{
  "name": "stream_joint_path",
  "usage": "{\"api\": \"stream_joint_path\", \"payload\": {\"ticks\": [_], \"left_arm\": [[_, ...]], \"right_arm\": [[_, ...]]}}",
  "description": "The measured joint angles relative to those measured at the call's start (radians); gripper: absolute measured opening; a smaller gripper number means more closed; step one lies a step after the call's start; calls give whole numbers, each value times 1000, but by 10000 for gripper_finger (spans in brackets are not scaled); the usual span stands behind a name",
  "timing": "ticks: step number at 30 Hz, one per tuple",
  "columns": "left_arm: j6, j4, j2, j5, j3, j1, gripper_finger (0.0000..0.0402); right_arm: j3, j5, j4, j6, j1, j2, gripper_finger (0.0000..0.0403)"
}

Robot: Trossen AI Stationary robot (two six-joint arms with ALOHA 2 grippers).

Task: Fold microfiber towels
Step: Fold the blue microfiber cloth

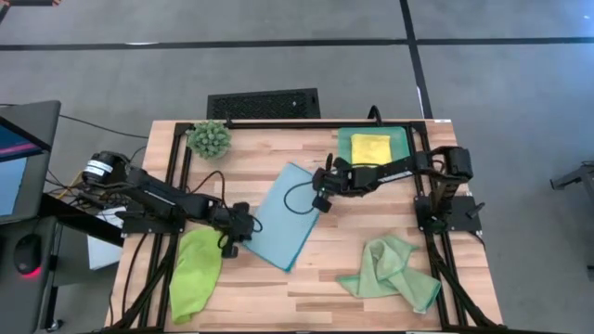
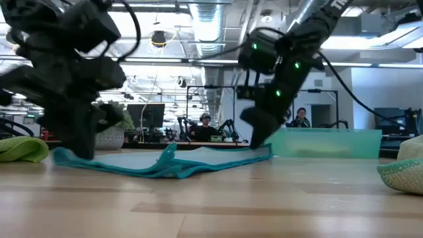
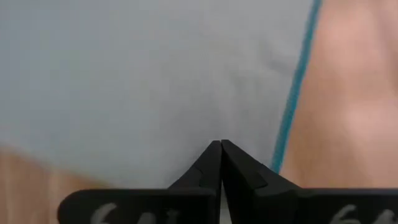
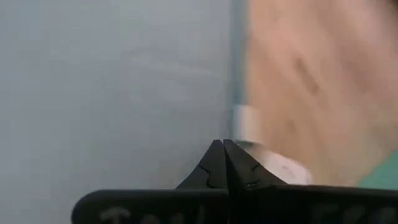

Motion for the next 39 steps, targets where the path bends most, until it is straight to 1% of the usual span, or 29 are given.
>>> {"api": "stream_joint_path", "payload": {"ticks": [1, 4, 6, 8, 10, 13, 15, 16, 17, 19, 20, 22, 24, 27, 31, 36, 39], "left_arm": [[9, -1, -2, -9, 23, -11, 0], [73, -14, -30, -92, 114, -40, 0], [118, -113, -31, -127, 166, -50, 0], [158, -206, -30, -130, 200, -51, 0], [194, -242, -32, -131, 210, -50, 0], [226, -283, -28, -118, 182, -43, 0], [228, -239, -23, -83, 154, -35, 0], [226, -219, -22, -70, 135, -30, 0], [225, -211, -18, -64, 116, -27, 0], [215, -192, -7, -58, 84, -24, 0], [211, -192, -9, -57, 73, -24, 0], [202, -140, -3, -57, 56, -24, 0], [181, -134, -3, -45, 42, -28, 0], [155, -123, 10, -30, 41, -49, 0], [141, -80, 39, -32, 44, -111, 0], [153, -4, 63, -32, 45, -165, 0], [193, 77, 66, -27, 44, -180, 0]], "right_arm": [[13, 1, 1, -14, 1, -11, 2], [42, -1, -27, -24, 38, -53, 2], [48, -4, -39, -18, 82, -86, 2], [47, -8, -36, -6, 139, -112, 2], [44, -13, -29, 28, 204, -123, 2], [41, -15, 37, 82, 301, -106, 2], [50, -17, 178, 88, 360, -50, 2], [46, -16, 215, 88, 386, -26, 2], [40, -15, 247, 89, 407, -3, 3], [44, -24, 389, 97, 441, 58, 3], [45, -26, 443, 110, 450, 83, 3], [45, -30, 536, 128, 463, 131, 3], [67, -34, 609, 132, 465, 184, 3], [105, -78, 614, 149, 472, 235, 3], [142, -82, 530, 205, 506, 281, 3], [156, -75, 435, 318, 536, 279, 3], [157, -73, 371, 356, 536, 274, 3]]}}
